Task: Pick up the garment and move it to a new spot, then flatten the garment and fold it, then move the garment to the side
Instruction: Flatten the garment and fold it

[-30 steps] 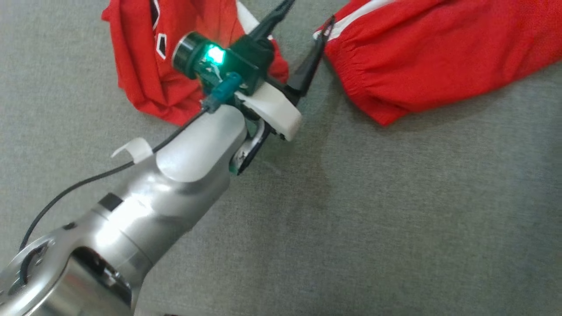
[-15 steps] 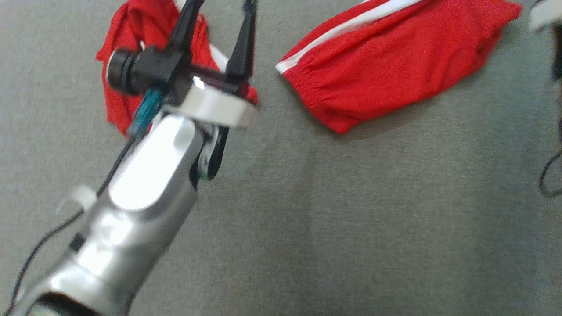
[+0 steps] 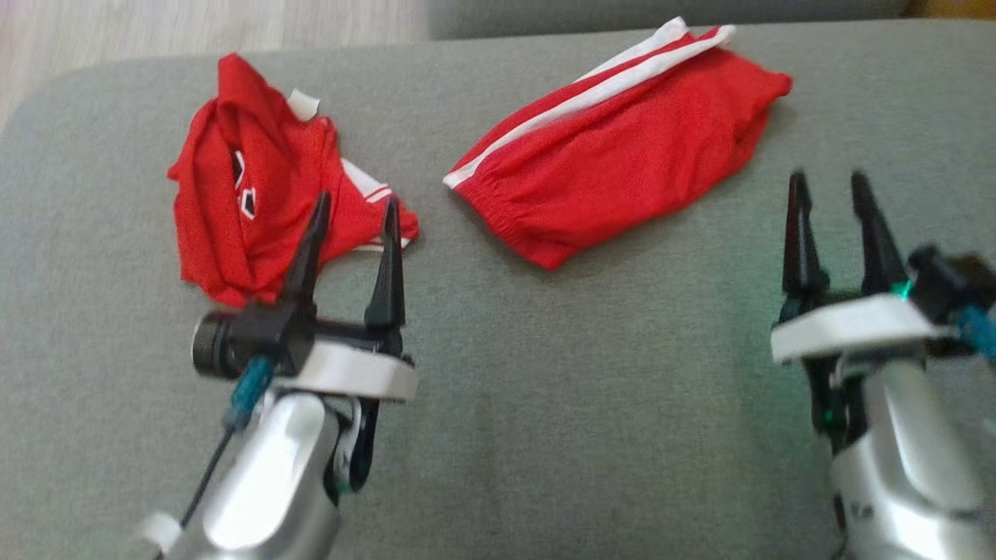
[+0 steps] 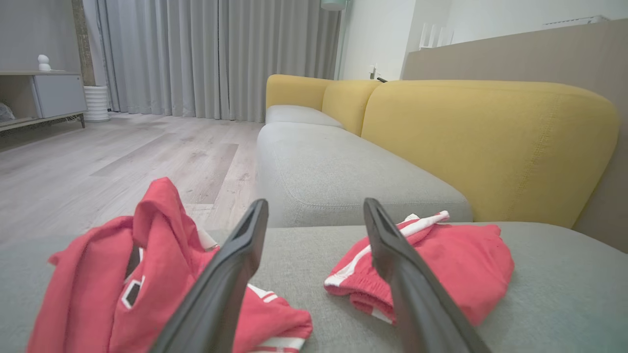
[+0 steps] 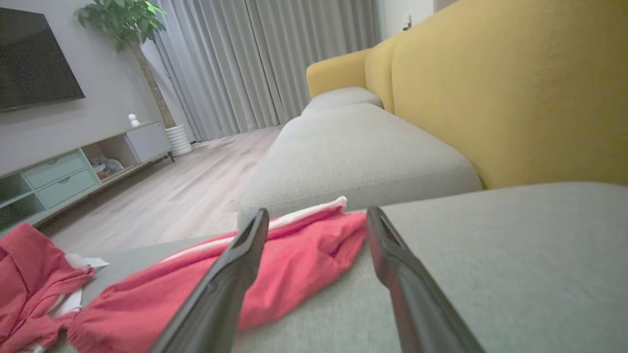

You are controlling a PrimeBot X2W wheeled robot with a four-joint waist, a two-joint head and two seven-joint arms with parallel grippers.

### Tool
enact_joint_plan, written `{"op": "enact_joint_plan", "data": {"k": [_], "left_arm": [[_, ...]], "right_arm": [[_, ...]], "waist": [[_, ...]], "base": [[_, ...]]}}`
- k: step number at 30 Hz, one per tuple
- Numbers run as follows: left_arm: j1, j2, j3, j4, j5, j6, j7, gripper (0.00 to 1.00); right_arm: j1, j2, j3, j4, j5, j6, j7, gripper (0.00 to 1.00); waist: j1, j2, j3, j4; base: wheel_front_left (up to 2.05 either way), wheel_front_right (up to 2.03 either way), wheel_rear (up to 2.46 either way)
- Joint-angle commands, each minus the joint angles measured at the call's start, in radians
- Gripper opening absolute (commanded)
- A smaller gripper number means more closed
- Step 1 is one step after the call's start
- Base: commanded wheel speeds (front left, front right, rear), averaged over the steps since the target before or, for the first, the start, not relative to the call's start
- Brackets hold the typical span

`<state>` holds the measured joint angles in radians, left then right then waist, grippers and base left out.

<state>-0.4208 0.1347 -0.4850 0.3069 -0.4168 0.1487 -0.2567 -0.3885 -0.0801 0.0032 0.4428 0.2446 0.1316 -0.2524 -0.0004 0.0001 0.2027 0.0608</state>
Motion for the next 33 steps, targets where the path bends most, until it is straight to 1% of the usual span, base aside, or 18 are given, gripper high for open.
{"op": "enact_joint_plan", "data": {"k": [1,5,9,10,14,18,21,26,29,33], "left_arm": [[0.013,-0.006,0.067,-0.057,0.026,-0.012,-0.005,1.00],[0.070,-0.032,0.111,-0.068,0.057,-0.036,-0.005,1.00],[0.073,-0.046,0.128,-0.058,0.092,-0.063,-0.005,1.00],[0.073,-0.046,0.128,-0.058,0.092,-0.063,-0.005,1.00],[0.045,-0.058,0.132,-0.046,0.119,-0.086,-0.005,1.00],[0.017,-0.071,0.132,-0.044,0.134,-0.100,-0.005,1.00],[-0.002,-0.078,0.125,-0.041,0.139,-0.108,-0.005,1.00],[-0.036,-0.083,0.099,-0.038,0.144,-0.118,-0.005,1.00],[-0.052,-0.084,0.082,-0.046,0.128,-0.113,-0.005,1.00],[-0.070,-0.084,0.051,-0.059,0.104,-0.100,-0.005,1.00]], "right_arm": [[0.029,0.016,0.012,-0.058,-0.012,-0.001,-0.009,1.00],[0.089,0.027,0.016,-0.077,-0.021,-0.001,-0.009,1.00],[0.077,0.029,0.013,-0.089,-0.040,-0.001,0.000,1.00],[0.077,0.029,0.013,-0.089,-0.040,-0.001,0.000,1.00],[0.026,0.026,-0.007,-0.092,-0.075,-0.001,0.046,1.00],[-0.060,-0.004,-0.056,-0.061,-0.097,-0.001,0.129,1.00],[-0.153,-0.035,-0.113,-0.011,-0.095,-0.001,0.201,1.00],[-0.320,-0.093,-0.191,0.120,-0.086,-0.001,0.311,1.00],[-0.403,-0.130,-0.213,0.207,-0.095,-0.001,0.351,1.00],[-0.488,-0.175,-0.214,0.320,-0.095,-0.001,0.391,1.00]], "waist": [[0.0004,-0.0001,-0.024,-0.020],[0.0004,-0.0001,-0.029,-0.026],[0.0004,-0.0001,-0.005,-0.022],[0.0004,-0.0001,-0.005,-0.022],[0.0004,-0.0001,0.039,0.000],[0.0004,-0.0001,0.098,0.034],[0.0004,-0.0001,0.146,0.063],[0.0004,-0.0001,0.216,0.115],[0.0004,-0.0001,0.244,0.142],[0.0004,-0.0001,0.274,0.173]], "base": [[0.00,0.00,0.00],[0.00,0.00,0.00],[0.00,0.00,0.00],[0.00,0.00,0.00],[0.00,0.00,0.00],[0.00,0.00,0.00],[0.00,0.00,0.00],[0.00,0.00,0.00],[0.00,0.00,0.00],[0.00,0.00,0.00]]}}
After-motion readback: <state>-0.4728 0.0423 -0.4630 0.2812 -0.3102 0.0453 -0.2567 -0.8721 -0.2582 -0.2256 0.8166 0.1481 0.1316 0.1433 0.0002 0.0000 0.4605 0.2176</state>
